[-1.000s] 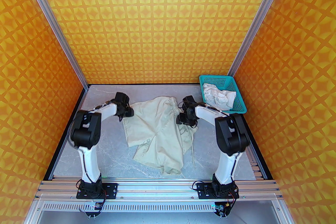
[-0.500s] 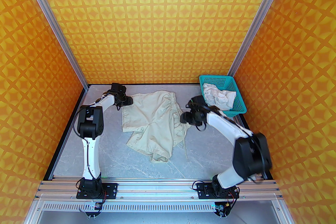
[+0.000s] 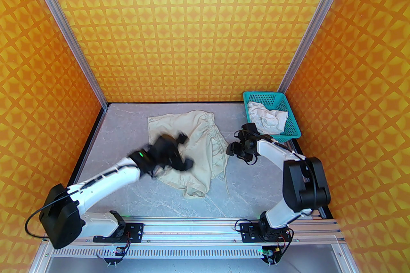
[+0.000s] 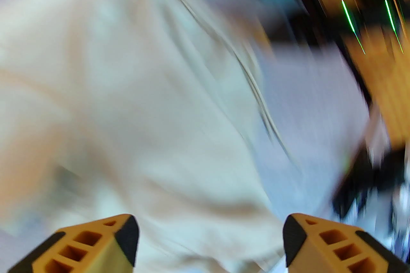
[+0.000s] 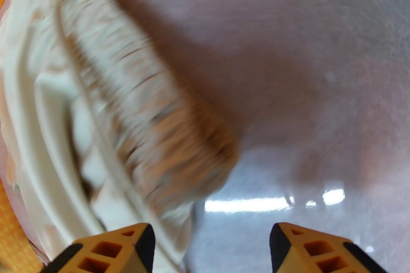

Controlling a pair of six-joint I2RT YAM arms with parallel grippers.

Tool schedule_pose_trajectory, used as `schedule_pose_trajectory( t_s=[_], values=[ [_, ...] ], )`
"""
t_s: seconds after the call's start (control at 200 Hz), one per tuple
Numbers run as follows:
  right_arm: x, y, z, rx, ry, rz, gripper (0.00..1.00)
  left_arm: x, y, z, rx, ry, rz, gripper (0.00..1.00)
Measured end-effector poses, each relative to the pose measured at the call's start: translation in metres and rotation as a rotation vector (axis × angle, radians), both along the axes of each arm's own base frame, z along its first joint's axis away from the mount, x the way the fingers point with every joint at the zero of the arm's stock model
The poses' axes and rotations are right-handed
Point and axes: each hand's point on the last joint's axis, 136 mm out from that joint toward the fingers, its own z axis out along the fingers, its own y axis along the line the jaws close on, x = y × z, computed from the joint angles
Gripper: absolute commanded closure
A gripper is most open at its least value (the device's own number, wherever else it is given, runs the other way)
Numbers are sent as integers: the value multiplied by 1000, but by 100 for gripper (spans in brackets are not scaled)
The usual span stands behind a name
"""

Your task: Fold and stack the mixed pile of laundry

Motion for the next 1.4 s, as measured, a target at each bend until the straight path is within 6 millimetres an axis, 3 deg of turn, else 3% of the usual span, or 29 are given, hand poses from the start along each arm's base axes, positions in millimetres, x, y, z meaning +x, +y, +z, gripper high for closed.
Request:
schedule_pose_trajectory(
  t_s=[0.09, 0.2, 0.27, 0.365, 0.455, 0.575, 0.665, 0.775, 1.015, 1.11, 1.255, 1.405],
  values=[
    [4, 7, -6, 42, 7, 0, 40, -29, -12, -18, 46, 32, -79, 12],
    [9, 15, -11, 90, 4, 1, 50, -40, -21, -33, 83, 40, -119, 13],
    [12, 19, -13, 113, 4, 4, 58, -42, -28, -42, 102, 45, -137, 19],
    [15, 21, -16, 126, 1, 1, 69, -39, -39, -52, 114, 47, -143, 41],
    [17, 22, -14, 136, -6, -6, 79, -33, -47, -64, 122, 53, -136, 72],
    [18, 22, -13, 136, -11, -5, 91, -25, -47, -68, 133, 40, -85, 96],
    [18, 21, -11, 133, -15, -6, 100, -19, -42, -51, 102, -17, -42, 100],
    [20, 20, 1, 128, -47, -9, 100, -14, -23, -8, -13, -108, 24, 100],
    [22, 18, 55, 128, -177, -7, 100, -7, 26, 62, -205, -236, 157, 100],
    [18, 16, 82, 125, -227, -7, 100, -5, 43, 87, -259, -279, 196, 100],
    [10, 14, 141, 127, -338, -6, 100, 1, 74, 112, -282, -317, 270, 100],
    [1, 12, 203, 134, -453, -10, 100, 34, 127, 157, -263, -391, 451, 100]
  ],
)
